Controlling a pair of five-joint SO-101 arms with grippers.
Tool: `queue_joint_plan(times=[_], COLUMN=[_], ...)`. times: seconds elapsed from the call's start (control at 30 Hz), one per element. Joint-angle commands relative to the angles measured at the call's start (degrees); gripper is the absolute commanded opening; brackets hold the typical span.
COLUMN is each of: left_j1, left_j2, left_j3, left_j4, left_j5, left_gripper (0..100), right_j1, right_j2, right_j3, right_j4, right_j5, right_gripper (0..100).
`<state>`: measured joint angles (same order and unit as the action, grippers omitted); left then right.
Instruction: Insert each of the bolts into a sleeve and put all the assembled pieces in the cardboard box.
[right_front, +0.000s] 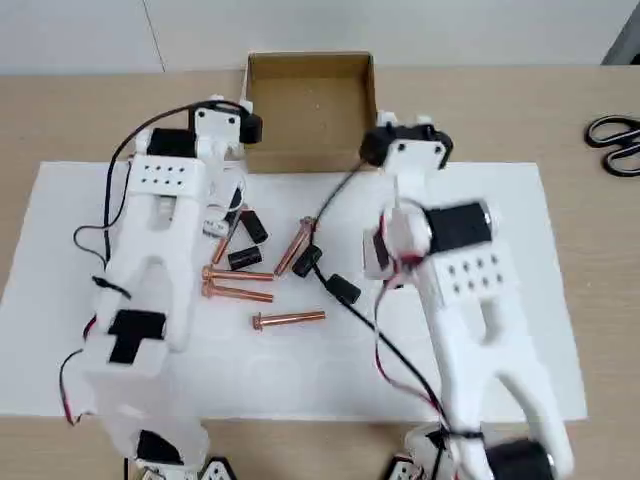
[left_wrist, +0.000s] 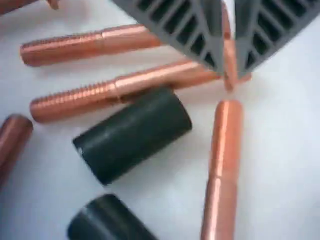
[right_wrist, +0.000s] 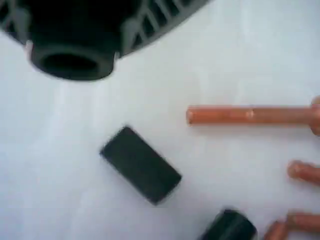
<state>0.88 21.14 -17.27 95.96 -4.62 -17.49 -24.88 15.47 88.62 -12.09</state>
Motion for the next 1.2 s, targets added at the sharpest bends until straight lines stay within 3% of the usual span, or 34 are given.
queue_joint_plan(times=[0.0, 0.1, 0.23, 0.43, 0.73, 1.17], left_j1=[0.1, 1.1, 2.5, 2.3, 2.2, -0.1], left_j2=[2.9, 5.8, 6.8, 6.9, 10.0, 17.5], left_j3=[-8.5, -12.7, -13.7, -13.4, -13.7, -13.8], left_j4=[2.6, 4.5, 4.5, 4.5, 3.5, -1.7], left_j5=[-0.4, -0.4, -0.4, -0.6, -4.0, -2.6], left_gripper=[1, 4, 10, 13, 13, 13], right_j1=[0.6, 0.6, 0.7, 5.0, 13.3, 13.7], right_j2=[-12.2, -20.3, -30.5, -43.0, -56.7, -71.7], right_j3=[12.2, 24.0, 36.4, 49.6, 59.0, 67.7], right_j4=[-10.4, -18.4, -25.8, -32.0, -32.0, -27.7], right_j5=[0.6, 1.5, 8.8, 9.4, 9.6, 9.6], right_gripper=[0.8, 0.6, 0.5, 0.5, 0.5, 0.5])
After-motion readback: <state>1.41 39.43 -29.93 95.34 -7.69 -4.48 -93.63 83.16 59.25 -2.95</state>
